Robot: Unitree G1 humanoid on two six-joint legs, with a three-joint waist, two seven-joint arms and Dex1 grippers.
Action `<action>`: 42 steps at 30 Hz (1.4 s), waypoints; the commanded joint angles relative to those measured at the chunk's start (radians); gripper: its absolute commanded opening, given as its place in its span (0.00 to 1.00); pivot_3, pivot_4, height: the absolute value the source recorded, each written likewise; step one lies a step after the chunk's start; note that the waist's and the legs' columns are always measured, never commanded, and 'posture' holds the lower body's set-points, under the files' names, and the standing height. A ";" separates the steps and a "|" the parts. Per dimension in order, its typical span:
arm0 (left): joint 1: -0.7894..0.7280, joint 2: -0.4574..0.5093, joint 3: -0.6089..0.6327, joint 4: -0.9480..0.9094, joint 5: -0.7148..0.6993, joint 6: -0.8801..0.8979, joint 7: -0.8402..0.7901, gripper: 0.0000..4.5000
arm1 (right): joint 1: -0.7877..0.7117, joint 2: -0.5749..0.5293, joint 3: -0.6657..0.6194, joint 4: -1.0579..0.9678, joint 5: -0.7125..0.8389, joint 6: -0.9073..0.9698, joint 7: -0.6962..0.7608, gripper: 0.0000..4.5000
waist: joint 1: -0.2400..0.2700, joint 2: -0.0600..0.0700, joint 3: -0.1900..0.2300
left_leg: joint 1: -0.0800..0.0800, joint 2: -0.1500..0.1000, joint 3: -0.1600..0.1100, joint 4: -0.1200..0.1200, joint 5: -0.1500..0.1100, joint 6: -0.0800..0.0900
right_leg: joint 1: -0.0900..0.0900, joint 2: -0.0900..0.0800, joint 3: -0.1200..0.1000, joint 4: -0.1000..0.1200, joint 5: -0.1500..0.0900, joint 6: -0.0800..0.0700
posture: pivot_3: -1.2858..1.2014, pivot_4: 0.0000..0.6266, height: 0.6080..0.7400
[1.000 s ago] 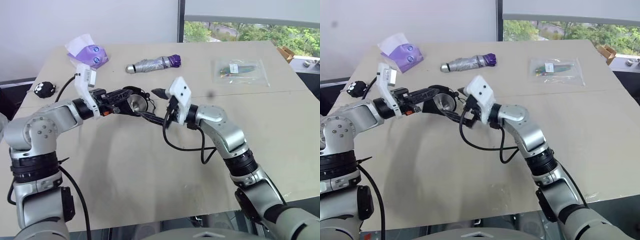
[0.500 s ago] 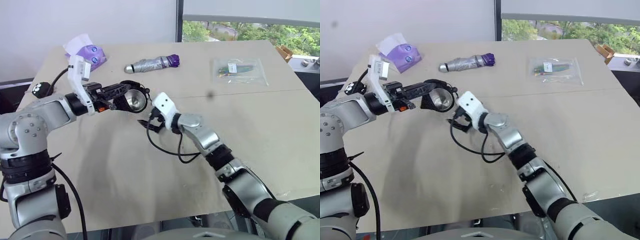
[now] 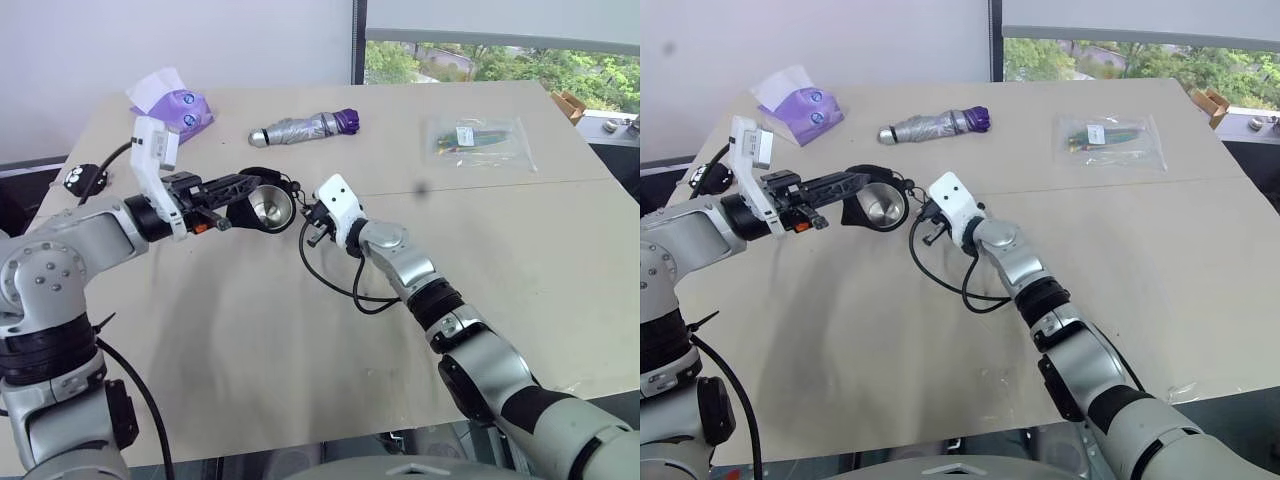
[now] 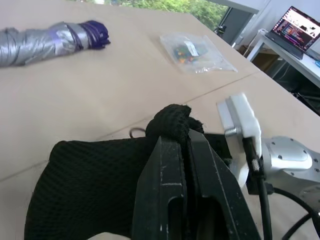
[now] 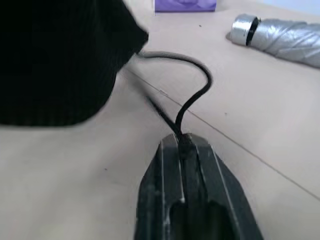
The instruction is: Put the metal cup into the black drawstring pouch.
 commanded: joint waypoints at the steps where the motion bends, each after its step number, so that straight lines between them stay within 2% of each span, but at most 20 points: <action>1: 0.003 0.018 0.044 -0.050 -0.031 -0.006 0.011 0.00 | -0.011 0.026 -0.012 -0.058 0.007 -0.014 0.011 0.01 | 0.001 0.000 0.000 | 0.000 0.000 0.000 0.000 0.000 0.000 | 0.000 0.000 0.000 0.000 0.000 0.000 | 0.52 0.24 1.00; 11: 0.038 0.020 0.053 -0.050 -0.039 -0.018 0.012 0.00 | 0.044 -0.002 0.000 -0.169 -0.005 0.028 0.031 0.01 | 0.001 0.000 0.000 | 0.000 0.000 0.000 0.000 0.000 0.000 | 0.000 0.000 0.000 0.000 0.000 0.000 | 0.52 0.24 1.00; 19: 0.124 0.000 0.084 -0.084 -0.048 -0.055 -0.004 0.00 | 0.046 -0.132 0.002 -0.387 -0.115 0.080 -0.034 0.01 | 0.003 0.000 0.000 | 0.000 0.000 0.000 0.000 0.000 0.000 | 0.000 -0.001 0.000 0.000 0.000 0.000 | 0.52 0.24 1.00; 22: 0.154 -0.025 0.057 -0.166 -0.053 -0.115 -0.036 0.22 | -0.004 -0.223 -0.013 -0.562 -0.139 0.120 0.005 0.00 | 0.004 0.001 0.000 | 0.000 0.000 0.000 0.000 0.000 0.000 | 0.000 -0.001 0.000 0.000 0.000 0.000 | 0.52 0.24 1.00; 27: 0.105 -0.055 -0.018 -0.181 -0.009 -0.200 -0.047 0.73 | -0.063 -0.303 -0.017 -0.727 -0.126 0.197 0.067 0.00 | 0.007 0.000 0.000 | 0.000 -0.001 0.000 0.000 0.000 0.000 | 0.000 0.000 0.000 0.000 0.000 0.000 | 0.52 0.24 1.00; 31: 0.073 -0.066 -0.091 -0.172 0.067 -0.292 -0.061 0.73 | -0.117 -0.345 -0.034 -0.788 -0.109 0.257 0.108 0.00 | 0.007 0.000 0.000 | 0.001 -0.002 0.001 0.000 -0.002 0.003 | 0.000 0.001 0.000 0.000 0.000 0.000 | 0.52 0.24 1.00; 38: -0.116 -0.167 -0.278 -0.047 0.218 -0.430 -0.083 0.73 | -0.173 -0.397 -0.026 -0.832 -0.091 0.304 0.164 0.00 | 0.027 0.000 0.000 | 0.000 -0.003 0.003 0.001 -0.002 0.004 | 0.000 0.001 0.000 0.000 0.000 0.000 | 0.52 0.24 1.00; 42: -0.166 -0.215 -0.347 0.029 0.287 -0.499 -0.122 0.73 | -0.185 -0.402 -0.027 -0.846 -0.085 0.328 0.172 0.00 | 0.027 0.000 0.000 | 0.000 -0.002 0.007 0.001 -0.002 0.004 | 0.000 0.002 0.000 -0.001 0.000 0.000 | 0.52 0.24 1.00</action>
